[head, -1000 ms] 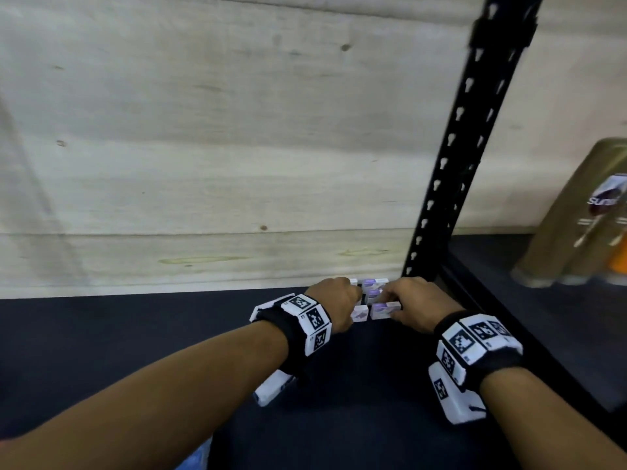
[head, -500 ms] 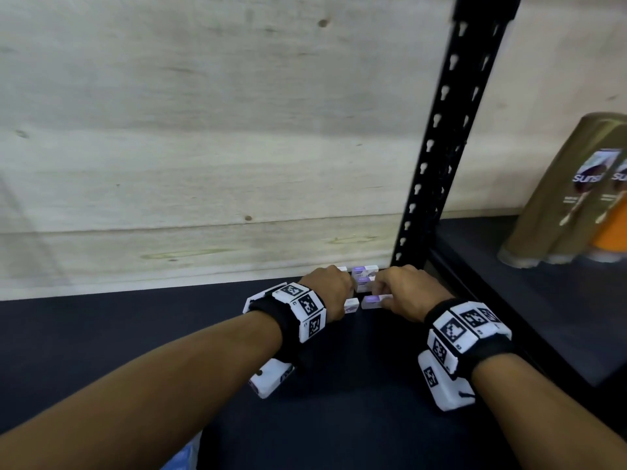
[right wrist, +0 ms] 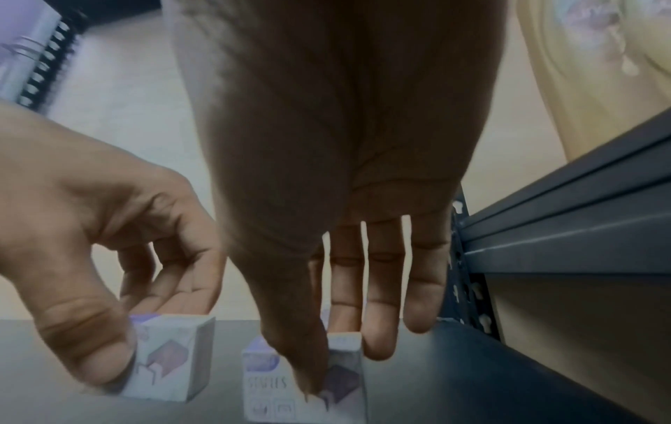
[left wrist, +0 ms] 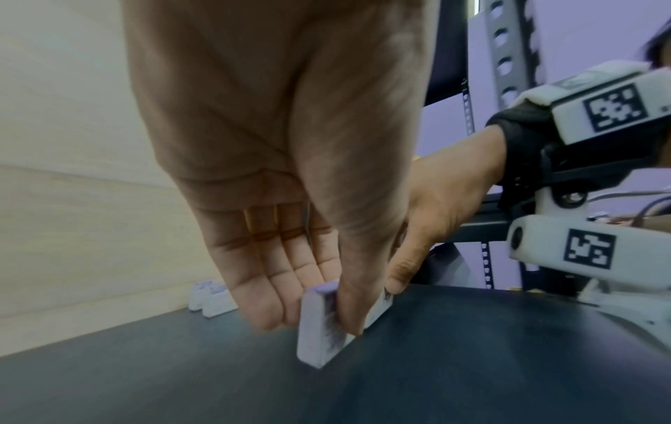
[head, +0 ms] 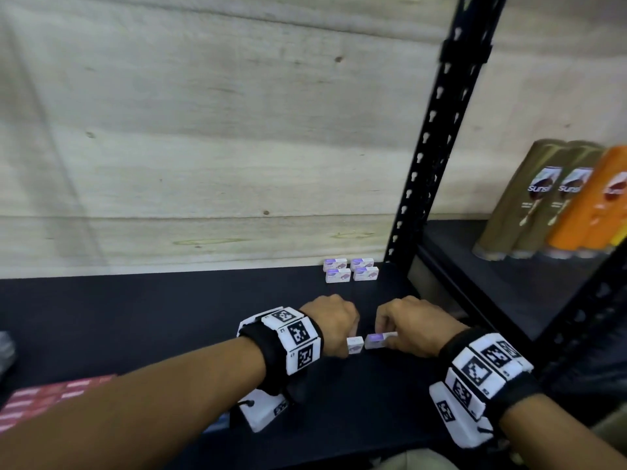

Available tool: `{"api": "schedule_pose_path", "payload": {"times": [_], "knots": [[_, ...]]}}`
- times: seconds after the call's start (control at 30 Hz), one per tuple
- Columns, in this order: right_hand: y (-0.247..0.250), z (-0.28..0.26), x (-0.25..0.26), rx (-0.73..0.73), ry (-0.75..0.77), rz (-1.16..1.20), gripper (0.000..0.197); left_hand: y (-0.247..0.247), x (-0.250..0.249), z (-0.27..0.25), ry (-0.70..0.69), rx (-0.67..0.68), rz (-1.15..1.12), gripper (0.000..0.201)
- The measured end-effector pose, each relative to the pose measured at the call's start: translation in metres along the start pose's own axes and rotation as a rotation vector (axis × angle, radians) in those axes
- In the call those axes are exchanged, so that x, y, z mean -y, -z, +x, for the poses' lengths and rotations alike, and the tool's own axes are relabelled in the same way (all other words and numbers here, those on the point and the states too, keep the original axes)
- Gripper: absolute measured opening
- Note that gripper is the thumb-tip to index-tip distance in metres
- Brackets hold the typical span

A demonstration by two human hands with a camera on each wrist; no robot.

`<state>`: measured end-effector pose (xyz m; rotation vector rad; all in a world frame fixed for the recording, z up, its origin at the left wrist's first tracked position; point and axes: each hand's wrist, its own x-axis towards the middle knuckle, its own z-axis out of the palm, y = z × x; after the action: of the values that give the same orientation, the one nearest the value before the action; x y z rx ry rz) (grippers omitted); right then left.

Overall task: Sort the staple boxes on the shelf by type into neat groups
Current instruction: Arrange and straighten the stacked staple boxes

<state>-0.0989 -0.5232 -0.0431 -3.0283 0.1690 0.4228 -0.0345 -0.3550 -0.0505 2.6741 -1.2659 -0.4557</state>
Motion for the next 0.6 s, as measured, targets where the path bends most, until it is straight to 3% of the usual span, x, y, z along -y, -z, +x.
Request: {"api": "schedule_pose_path", "payload": {"times": [0.6], "knots": [[-0.010, -0.053, 0.032, 0.133, 0.030, -0.021, 0.015, -0.023, -0.016, -0.048, -0.008, 0.051, -0.060, 0.023]]}}
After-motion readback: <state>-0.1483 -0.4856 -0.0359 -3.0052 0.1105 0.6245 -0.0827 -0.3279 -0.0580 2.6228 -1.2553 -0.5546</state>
